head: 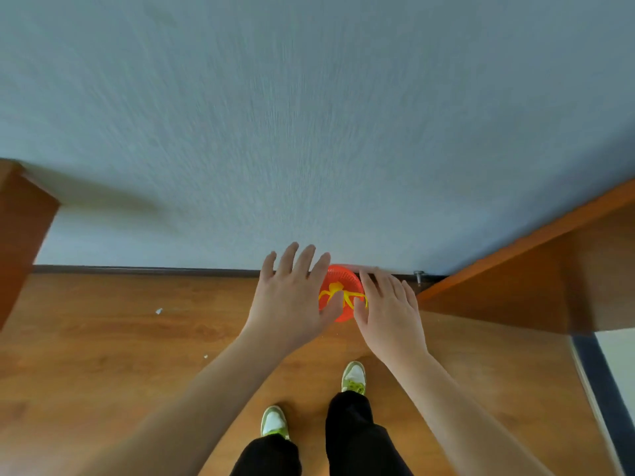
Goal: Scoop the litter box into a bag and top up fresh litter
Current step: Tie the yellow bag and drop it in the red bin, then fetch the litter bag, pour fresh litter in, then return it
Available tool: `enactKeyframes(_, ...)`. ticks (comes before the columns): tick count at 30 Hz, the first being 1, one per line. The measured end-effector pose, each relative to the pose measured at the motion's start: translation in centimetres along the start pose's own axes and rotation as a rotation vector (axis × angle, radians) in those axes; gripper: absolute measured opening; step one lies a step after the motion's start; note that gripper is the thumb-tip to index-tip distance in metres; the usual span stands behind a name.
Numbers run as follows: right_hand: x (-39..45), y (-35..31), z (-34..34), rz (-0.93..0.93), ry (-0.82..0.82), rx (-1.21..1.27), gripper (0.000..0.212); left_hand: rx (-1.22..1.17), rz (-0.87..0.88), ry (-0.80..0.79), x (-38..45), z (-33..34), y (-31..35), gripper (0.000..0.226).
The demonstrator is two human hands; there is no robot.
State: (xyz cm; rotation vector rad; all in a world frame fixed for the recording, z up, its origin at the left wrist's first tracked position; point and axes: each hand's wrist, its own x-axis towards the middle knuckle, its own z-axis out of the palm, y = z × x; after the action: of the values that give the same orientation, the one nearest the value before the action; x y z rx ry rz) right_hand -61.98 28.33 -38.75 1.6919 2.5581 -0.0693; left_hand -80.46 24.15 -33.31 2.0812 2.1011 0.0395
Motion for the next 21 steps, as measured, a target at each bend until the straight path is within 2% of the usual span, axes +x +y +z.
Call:
enactKeyframes(8, -7.4, -0.8, -9.1, 0.106, 0.024, -0.023, 0.054, 0.033, 0.121, 0.013, -5.7, -6.7, 2.0, 0.073)
enactKeyframes(12, -10.0, -0.7, -12.7, 0.204, 0.095, -0.003, 0.054, 0.005, 0.162, 0.096, -6.6, -8.5, 3.8, 0.068)
enactKeyframes(17, -13.6, 0.6, -16.3, 0.304, 0.162, 0.000, 0.062, -0.064, 0.264, 0.274, -6.8, -11.5, 7.9, 0.065)
enactKeyframes(21, -17.7, 3.6, -18.3, 0.422, 0.163, -0.011, 0.055, -0.069, 0.397, 0.298, -7.7, -13.5, 12.2, 0.066)
